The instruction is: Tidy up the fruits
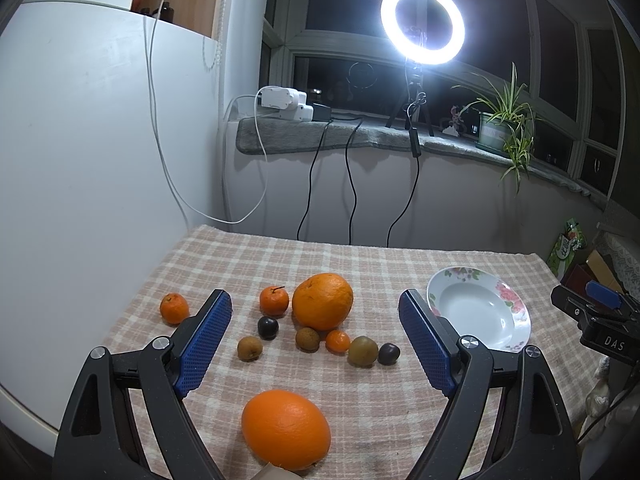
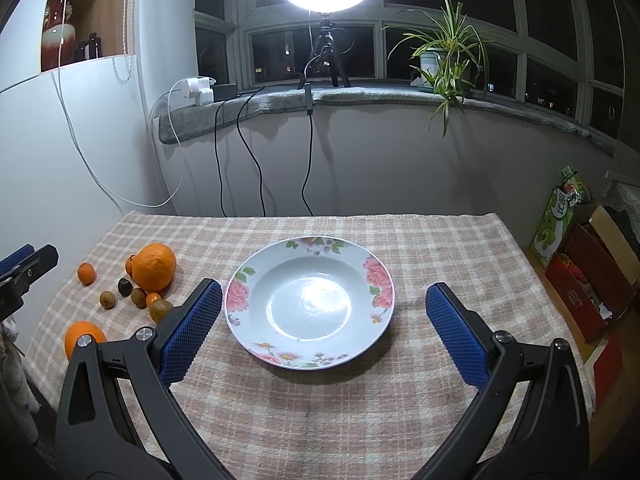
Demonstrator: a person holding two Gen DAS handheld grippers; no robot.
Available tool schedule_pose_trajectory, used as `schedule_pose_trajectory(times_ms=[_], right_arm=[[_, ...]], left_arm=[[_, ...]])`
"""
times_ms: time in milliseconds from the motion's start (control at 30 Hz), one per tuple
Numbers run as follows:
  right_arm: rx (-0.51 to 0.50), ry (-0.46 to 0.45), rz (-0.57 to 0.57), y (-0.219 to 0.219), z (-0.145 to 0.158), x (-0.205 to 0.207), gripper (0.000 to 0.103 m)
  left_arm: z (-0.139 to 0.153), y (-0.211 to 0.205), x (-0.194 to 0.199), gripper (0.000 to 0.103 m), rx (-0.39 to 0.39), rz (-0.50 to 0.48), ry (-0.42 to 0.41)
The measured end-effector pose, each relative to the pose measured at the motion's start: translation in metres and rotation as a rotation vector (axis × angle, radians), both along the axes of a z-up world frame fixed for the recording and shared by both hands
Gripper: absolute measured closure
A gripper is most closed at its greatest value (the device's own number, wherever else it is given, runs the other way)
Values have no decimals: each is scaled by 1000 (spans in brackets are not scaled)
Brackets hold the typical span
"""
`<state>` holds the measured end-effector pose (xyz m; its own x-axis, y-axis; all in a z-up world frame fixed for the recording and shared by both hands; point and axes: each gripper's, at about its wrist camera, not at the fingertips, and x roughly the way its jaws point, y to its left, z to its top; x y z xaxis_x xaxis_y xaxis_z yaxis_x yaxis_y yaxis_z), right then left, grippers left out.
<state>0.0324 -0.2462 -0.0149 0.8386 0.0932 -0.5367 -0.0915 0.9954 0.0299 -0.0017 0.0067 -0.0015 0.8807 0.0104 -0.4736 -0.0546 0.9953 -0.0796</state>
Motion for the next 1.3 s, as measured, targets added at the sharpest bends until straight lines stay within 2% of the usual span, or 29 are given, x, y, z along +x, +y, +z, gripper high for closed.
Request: schedule_pose_trajectory(times_ms=[633, 967, 1167, 1300], right_arm=[[36, 56, 84, 13, -11, 5, 0], [95, 111, 268, 41, -22, 9, 0], [103, 145, 398, 68, -32, 6, 0], [92, 181, 492, 90, -42, 4, 4]], left_arm=[[-9, 12, -5, 17, -13, 16, 25], [-26, 36, -15, 18, -89, 32, 87], [-43, 51, -17, 20, -183, 24, 156], [-54, 58, -18, 24, -245, 6, 196]])
